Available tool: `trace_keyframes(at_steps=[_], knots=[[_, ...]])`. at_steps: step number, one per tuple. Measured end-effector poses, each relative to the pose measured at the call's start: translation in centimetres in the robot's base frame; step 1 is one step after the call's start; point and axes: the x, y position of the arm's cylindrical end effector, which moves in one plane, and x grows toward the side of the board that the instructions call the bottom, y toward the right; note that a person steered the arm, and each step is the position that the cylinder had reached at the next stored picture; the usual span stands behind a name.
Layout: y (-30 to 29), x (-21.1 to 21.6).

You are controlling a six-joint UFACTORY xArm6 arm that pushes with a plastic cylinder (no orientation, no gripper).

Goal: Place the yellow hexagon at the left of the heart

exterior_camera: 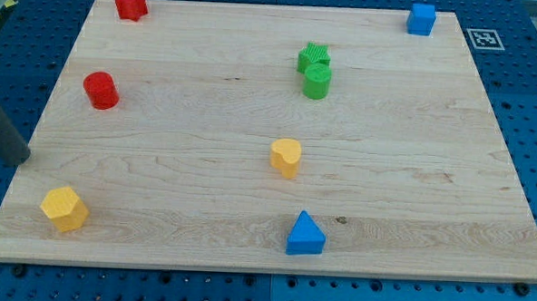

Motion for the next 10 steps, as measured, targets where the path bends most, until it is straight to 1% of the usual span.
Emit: trace_keyframes(at_steps=[1,2,3,9,10], knots=[[0.0,4.3],[1.9,7.8],[5.9,9.4],[9.6,9.3],[9.5,7.6]])
